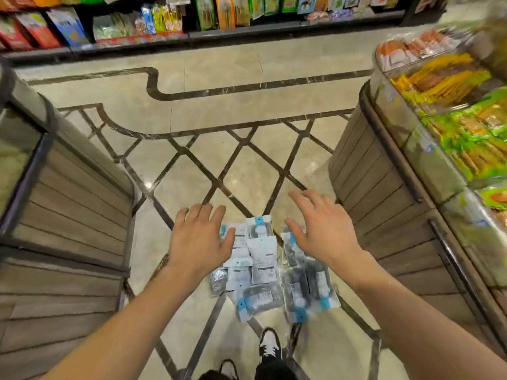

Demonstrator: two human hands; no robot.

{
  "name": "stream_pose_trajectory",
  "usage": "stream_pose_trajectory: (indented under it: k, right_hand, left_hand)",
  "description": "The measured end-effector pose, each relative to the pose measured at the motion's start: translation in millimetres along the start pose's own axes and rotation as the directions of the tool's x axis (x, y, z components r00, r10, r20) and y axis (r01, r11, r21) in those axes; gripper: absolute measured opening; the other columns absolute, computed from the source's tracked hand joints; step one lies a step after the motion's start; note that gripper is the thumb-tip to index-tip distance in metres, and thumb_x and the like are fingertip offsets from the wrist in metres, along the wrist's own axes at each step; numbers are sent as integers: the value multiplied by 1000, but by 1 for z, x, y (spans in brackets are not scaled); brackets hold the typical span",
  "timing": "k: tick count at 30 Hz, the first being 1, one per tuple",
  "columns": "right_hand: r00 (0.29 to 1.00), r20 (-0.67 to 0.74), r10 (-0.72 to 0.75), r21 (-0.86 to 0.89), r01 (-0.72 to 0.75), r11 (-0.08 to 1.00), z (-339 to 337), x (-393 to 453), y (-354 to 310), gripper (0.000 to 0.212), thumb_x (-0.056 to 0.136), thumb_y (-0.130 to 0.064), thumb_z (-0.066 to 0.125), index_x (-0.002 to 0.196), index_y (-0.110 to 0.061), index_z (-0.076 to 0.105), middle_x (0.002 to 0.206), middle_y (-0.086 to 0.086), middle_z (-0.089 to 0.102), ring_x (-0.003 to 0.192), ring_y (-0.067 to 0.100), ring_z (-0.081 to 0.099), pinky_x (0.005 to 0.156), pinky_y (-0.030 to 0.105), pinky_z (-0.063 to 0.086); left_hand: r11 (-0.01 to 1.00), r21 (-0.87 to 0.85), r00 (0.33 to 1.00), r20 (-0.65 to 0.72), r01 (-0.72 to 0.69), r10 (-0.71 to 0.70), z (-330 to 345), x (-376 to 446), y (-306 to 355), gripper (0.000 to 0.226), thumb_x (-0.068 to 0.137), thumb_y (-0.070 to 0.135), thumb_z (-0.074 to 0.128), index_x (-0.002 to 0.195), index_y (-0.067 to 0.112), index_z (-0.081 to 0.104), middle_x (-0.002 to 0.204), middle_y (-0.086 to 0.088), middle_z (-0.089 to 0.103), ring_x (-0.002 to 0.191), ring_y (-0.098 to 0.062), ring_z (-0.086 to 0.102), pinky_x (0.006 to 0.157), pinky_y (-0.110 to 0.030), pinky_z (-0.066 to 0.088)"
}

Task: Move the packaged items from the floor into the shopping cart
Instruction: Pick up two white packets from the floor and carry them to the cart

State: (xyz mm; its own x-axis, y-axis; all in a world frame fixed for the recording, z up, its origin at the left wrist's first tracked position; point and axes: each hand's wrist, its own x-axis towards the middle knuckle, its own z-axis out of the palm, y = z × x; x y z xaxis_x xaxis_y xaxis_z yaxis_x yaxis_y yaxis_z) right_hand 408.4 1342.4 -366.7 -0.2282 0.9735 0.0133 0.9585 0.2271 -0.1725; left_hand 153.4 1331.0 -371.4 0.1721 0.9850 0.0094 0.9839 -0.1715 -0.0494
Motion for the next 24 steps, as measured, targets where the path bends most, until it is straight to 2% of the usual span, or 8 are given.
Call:
stream_pose_trajectory:
  k: [8,10,12,14,16,19,21,24]
  right_hand:
    - [987,152,58,0,-58,998,191,63,17,57,102,-49,48,154,-26,40,151,6,49,131,33,50,100,47,47]
    - [982,172,71,-16,-69,997,251,70,21,56,99,-49,49,148,-21,50,140,11,58,120,37,58,92,48,52]
    - [984,173,53,-6,-52,999,318,70,27,57,91,-48,52,134,-12,64,118,17,69,99,42,67,74,49,58]
    - [983,170,64,4,-65,998,386,66,34,53,89,-42,64,130,-8,67,112,19,71,94,44,68,68,48,57]
    - [968,231,98,-16,-97,995,447,68,38,54,90,-40,71,137,-13,63,121,16,69,103,42,68,74,47,55]
    - [929,330,169,-22,-172,985,530,72,52,58,100,-47,57,151,-22,45,142,8,58,124,35,58,89,45,54]
    - [902,380,206,-35,-208,977,583,75,65,60,102,-50,52,154,-23,39,144,9,54,128,35,55,94,46,54]
    - [827,461,322,-19,-353,935,645,77,86,74,97,-56,61,154,-21,30,145,13,51,132,36,52,101,49,51]
  left_hand:
    - [999,-38,997,77,-9,12,179,60,-13,54,85,47,53,119,9,71,110,-18,74,103,-40,69,90,-49,50]
    - [999,-50,996,89,-5,10,236,65,-17,53,85,46,54,118,9,71,108,-18,74,101,-40,69,89,-50,51]
    - [997,-73,994,106,12,-4,297,65,-20,53,85,46,52,118,10,71,106,-17,74,99,-39,69,88,-49,51]
    - [995,-91,990,141,31,-18,360,64,-20,53,86,46,50,119,12,70,104,-14,74,98,-38,68,86,-47,50]
    - [994,-99,982,185,52,-33,421,62,-21,47,86,45,55,117,13,70,102,-13,74,97,-37,67,86,-47,49]
    - [996,-90,975,221,21,0,508,64,-23,40,87,41,61,111,11,70,98,-15,73,94,-39,68,82,-46,50]
    - [998,-64,978,207,4,10,562,71,-29,41,86,40,56,106,8,72,92,-17,73,88,-39,69,78,-46,51]
    - [998,-58,983,178,-27,37,632,84,-38,46,84,40,52,104,5,72,87,-19,71,83,-40,68,74,-47,51]
